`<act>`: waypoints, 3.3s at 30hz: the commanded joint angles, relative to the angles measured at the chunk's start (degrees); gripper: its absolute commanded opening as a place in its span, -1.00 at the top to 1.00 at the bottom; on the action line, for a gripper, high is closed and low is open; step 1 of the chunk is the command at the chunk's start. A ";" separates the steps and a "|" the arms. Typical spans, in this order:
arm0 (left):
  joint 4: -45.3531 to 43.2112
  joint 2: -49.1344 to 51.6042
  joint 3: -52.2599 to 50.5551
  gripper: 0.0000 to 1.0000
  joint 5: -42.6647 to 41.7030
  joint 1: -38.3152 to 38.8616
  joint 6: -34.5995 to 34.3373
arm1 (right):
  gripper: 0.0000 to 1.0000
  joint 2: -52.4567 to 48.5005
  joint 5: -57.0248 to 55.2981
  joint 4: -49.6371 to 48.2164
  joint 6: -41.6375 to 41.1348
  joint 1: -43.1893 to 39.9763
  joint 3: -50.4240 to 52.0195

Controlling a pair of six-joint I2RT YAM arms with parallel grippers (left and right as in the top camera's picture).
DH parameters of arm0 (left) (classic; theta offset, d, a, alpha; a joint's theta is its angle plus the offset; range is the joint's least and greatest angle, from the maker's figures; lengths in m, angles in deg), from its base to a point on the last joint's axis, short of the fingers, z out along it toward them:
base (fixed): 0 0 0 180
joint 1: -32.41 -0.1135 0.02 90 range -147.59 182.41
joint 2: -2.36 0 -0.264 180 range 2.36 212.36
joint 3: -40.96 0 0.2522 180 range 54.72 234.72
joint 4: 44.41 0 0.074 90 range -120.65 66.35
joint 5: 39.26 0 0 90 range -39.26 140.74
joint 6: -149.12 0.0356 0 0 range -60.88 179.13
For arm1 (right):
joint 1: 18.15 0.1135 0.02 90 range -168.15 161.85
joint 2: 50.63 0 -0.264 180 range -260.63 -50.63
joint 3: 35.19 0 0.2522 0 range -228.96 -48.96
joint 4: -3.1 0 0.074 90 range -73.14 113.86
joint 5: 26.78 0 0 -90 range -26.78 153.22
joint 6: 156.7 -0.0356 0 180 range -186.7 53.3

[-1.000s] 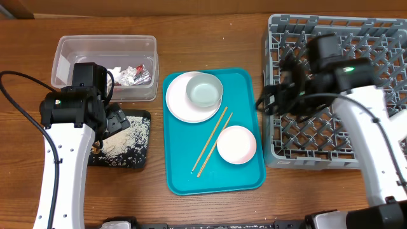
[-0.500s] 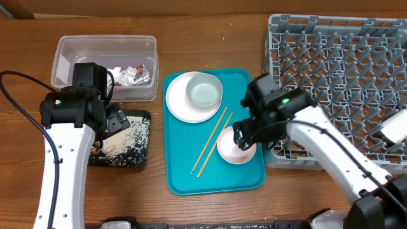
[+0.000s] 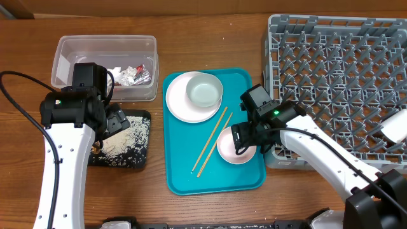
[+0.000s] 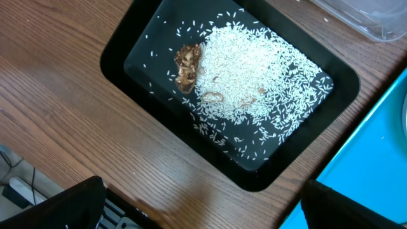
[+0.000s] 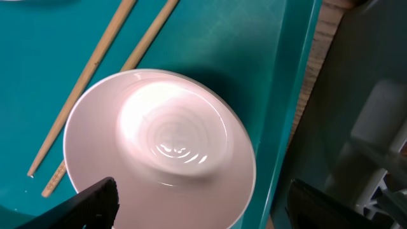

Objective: Sort waste into correct bins and load items into the dishwasher
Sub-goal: 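Move the right gripper over the pink bowl on the teal tray, then grasp the rim of the pink bowl with the right gripper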

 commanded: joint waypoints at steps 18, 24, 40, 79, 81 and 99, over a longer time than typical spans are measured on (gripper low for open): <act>-0.17 -0.22 -0.31 -0.99 -0.04 -0.31 -0.35 | -0.79 -0.35 -8.98 -1.84 -3.45 -0.04 1.07; -0.17 -0.22 -0.31 -1.00 -0.04 -0.31 -0.35 | -0.77 -0.46 -10.03 -2.36 -3.72 -0.11 1.07; -0.17 -0.22 -0.31 -0.99 -0.04 -0.31 -0.35 | -0.75 -4.79 -19.89 -6.16 -3.69 -0.22 0.96; -0.17 -0.22 -0.31 -0.99 -0.04 -0.31 -0.35 | -0.52 -4.79 -0.81 -1.66 -0.66 -5.84 0.98; -0.17 -0.22 -0.31 -0.99 -0.04 -0.31 -0.37 | -0.39 -4.79 -0.63 -1.09 -0.81 -5.81 0.98; -0.17 -0.22 -0.31 -0.99 -0.04 -0.31 -0.37 | 0.13 -5.07 -0.66 -4.52 -5.49 -5.77 4.68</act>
